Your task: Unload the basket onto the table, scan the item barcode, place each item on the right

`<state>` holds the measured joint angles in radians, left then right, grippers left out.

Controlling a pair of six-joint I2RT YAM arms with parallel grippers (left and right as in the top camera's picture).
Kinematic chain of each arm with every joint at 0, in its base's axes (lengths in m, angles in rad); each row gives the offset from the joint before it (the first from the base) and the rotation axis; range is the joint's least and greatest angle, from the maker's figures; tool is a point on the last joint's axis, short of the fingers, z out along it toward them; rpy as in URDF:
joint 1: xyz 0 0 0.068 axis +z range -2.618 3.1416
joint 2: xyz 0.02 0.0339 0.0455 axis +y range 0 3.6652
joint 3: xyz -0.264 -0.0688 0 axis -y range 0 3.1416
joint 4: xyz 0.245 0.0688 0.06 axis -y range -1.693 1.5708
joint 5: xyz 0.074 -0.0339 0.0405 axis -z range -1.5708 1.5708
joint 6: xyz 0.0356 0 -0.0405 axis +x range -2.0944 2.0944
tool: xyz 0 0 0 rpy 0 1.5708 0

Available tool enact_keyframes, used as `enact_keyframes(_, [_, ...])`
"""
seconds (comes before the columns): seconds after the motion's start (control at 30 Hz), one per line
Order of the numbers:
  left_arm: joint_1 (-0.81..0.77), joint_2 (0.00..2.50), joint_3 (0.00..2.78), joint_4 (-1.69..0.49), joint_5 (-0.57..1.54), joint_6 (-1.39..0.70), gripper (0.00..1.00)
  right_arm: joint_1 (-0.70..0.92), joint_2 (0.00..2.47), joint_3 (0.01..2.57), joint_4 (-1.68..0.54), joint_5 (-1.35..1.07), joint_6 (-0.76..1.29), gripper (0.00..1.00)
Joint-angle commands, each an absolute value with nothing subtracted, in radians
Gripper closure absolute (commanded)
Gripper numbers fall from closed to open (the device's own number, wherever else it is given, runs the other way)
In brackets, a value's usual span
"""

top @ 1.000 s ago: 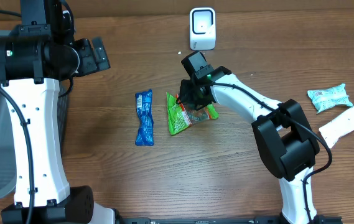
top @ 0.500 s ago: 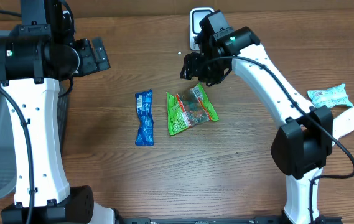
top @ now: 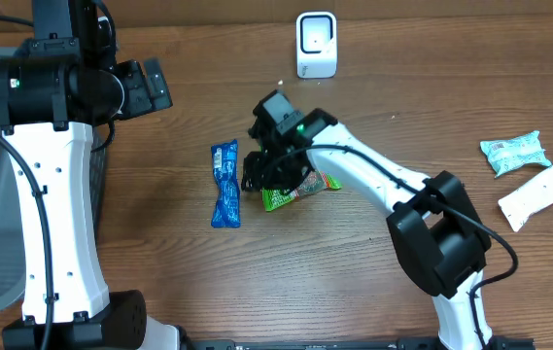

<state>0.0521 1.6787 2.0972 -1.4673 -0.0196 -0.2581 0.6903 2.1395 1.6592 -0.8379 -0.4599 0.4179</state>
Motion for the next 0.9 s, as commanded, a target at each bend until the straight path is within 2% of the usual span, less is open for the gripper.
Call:
enact_keyframes(0.0, [0.045, 1.676, 2.115, -1.465, -0.026, -0.247, 0.00, 0.687, 2.143, 1.605, -0.817, -0.423, 0.425, 0.49])
enact_keyframes(0.37, [0.045, 1.676, 2.116, -1.466, -0.026, -0.247, 0.00, 0.620, 2.143, 1.617, -1.060, -0.085, 0.258, 0.49])
enact_keyframes(0.57, [0.045, 1.676, 2.115, -1.465, -0.026, -0.247, 0.00, 0.511, 2.143, 1.619, -1.054, 0.047, 0.178, 0.48])
enact_keyframes(0.63, [0.045, 1.676, 2.115, -1.465, -0.026, -0.247, 0.00, 0.464, 2.143, 1.623, -1.027, -0.007, 0.178, 0.48])
enact_keyframes(0.73, [0.045, 1.676, 2.116, -1.465, -0.026, -0.247, 0.00, 0.402, 2.143, 1.633, -1.018, -0.249, 0.208, 0.49])
enact_keyframes(0.8, [0.045, 1.676, 2.116, -1.465, -0.026, -0.247, 0.00, 0.371, 2.143, 1.632, -1.008, -0.380, 0.273, 0.53])
enact_keyframes(0.87, [0.045, 1.676, 2.115, -1.465, -0.026, -0.247, 0.00, 0.355, 2.143, 1.628, -0.992, -0.404, 0.345, 0.55])
